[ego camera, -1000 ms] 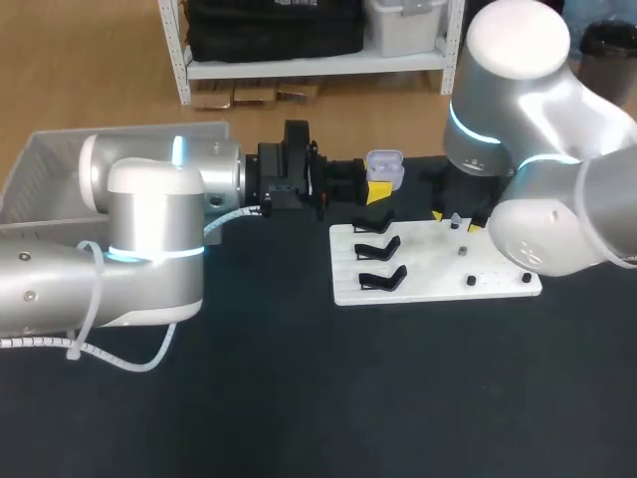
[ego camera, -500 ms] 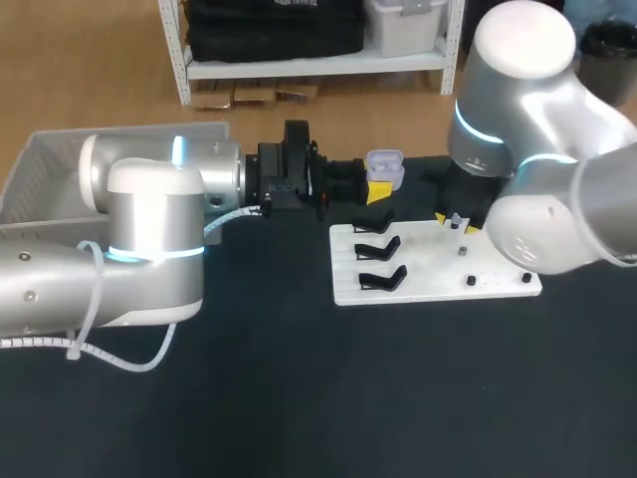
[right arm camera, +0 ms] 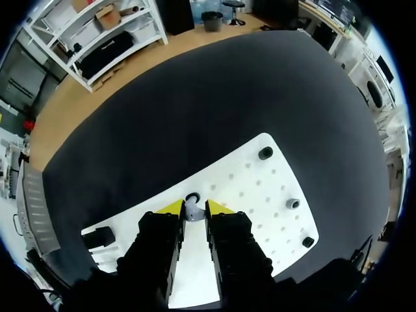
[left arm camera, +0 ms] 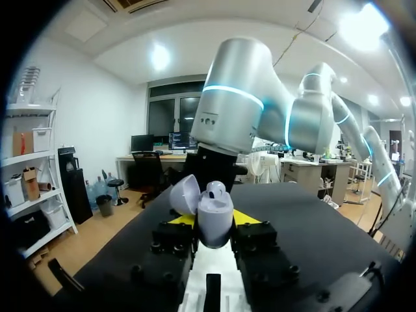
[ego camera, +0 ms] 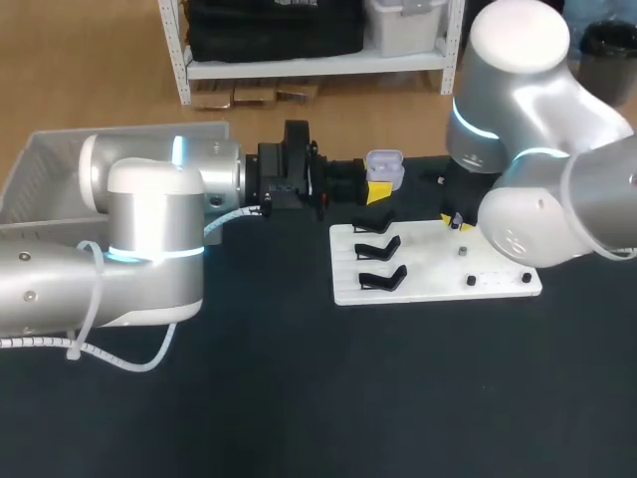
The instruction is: Pick up each earbud case from the left stands, insert the matching earbuds, close the lid, and place the case in the box.
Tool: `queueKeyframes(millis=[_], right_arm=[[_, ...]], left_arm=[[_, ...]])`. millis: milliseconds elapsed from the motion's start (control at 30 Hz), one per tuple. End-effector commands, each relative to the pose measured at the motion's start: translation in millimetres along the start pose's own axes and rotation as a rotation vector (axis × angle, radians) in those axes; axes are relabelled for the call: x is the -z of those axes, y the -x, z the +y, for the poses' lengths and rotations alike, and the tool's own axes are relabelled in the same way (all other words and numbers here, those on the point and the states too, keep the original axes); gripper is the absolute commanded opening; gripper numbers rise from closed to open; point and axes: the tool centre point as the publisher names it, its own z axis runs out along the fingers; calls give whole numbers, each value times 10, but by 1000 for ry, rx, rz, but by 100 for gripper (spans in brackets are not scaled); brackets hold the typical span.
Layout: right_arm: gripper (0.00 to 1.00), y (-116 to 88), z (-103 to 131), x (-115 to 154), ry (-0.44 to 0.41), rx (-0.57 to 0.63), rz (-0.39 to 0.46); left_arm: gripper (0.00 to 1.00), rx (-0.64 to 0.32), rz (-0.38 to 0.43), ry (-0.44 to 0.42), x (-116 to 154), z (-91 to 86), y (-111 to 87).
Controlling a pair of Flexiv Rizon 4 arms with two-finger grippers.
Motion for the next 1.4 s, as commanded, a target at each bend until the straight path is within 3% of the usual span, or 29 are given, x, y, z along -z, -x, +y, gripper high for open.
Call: queueKeyframes(millis=[33, 367, 567, 800, 967, 1200, 1400], right_arm=[[0, 6, 17, 2, -10, 8, 5], [0, 60, -51, 479, -10, -26, 4], [0, 53, -57, 962, 46, 30, 11], [0, -39, -22, 1458, 15, 240, 39], [0, -158, 74, 1798, 43, 372, 38], [0, -375, 390, 2200, 101, 554, 17], [0, -532, 677, 2345, 137, 640, 20]], left_arm=[[0, -5, -7, 7, -2, -14, -16], [0, -5, -7, 7, -2, -14, -16], [0, -5, -7, 7, -2, -14, -16], [0, -5, -7, 7, -2, -14, -16], [0, -5, -7, 7, -2, -14, -16], [0, -5, -7, 7, -2, -14, -16], [0, -5, -7, 7, -2, -14, -16]])
